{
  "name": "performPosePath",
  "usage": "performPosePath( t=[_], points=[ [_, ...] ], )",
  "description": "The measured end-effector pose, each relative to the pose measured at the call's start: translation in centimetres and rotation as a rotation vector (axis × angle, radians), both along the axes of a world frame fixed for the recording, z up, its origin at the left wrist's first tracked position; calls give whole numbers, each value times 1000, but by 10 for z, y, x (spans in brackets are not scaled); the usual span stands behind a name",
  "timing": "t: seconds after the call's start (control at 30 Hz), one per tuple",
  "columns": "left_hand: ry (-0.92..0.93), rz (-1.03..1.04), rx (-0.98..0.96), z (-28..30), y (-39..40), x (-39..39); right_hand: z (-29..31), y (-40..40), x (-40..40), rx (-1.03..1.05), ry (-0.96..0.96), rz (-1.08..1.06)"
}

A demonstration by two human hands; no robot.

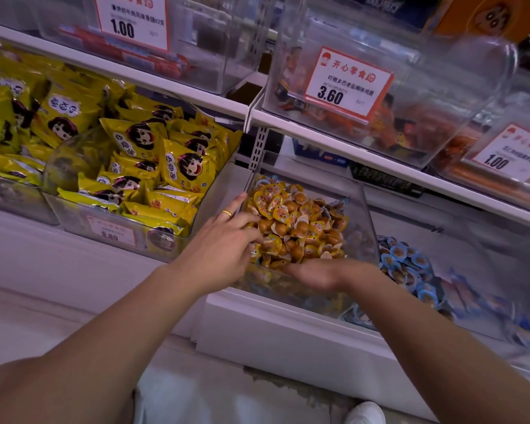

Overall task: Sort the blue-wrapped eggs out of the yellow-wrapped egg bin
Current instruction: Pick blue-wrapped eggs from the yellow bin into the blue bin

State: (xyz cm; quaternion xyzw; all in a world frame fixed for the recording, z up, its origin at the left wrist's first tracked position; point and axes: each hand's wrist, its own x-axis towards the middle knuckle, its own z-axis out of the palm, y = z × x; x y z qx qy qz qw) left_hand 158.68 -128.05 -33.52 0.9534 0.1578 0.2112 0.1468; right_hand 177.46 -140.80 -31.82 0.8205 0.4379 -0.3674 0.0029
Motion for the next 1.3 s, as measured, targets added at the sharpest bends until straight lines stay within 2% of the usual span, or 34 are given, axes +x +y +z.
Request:
performPosePath(
  t=[0.17, 0.27, 0.43, 0.53, 0.6, 0.8, 0.93, 1.1, 1.2, 1.3],
  points=[
    [12, 2, 1, 0, 0, -1, 6, 1, -4, 9, 199, -62],
    [10, 4, -5, -1, -1, 0, 7, 2, 1, 14, 193, -95],
    [-8, -7, -9, 0, 1, 1, -4, -14, 9, 142, 216, -134],
    [-30, 7, -9, 3, 1, 5, -5, -18, 16, 208, 174, -82],
    [-51, 24, -23, 5, -1, 6, -5, -18, 17, 225, 199, -54],
    [-94, 58, -8, 7, -6, 11, -2, -18, 16, 310, 278, -151],
    [-173, 92, 40, 9, -7, 15, -3, -20, 15, 365, 287, -54],
    [-294, 16, 70, 11, -16, 22, -4, -23, 20, 486, 297, -10],
    [-362, -9, 14, 12, -22, 27, -8, -25, 25, 670, 263, -187],
    [-387, 2, -114, 12, -30, 35, -11, -22, 26, 874, 450, -612]
  ],
)
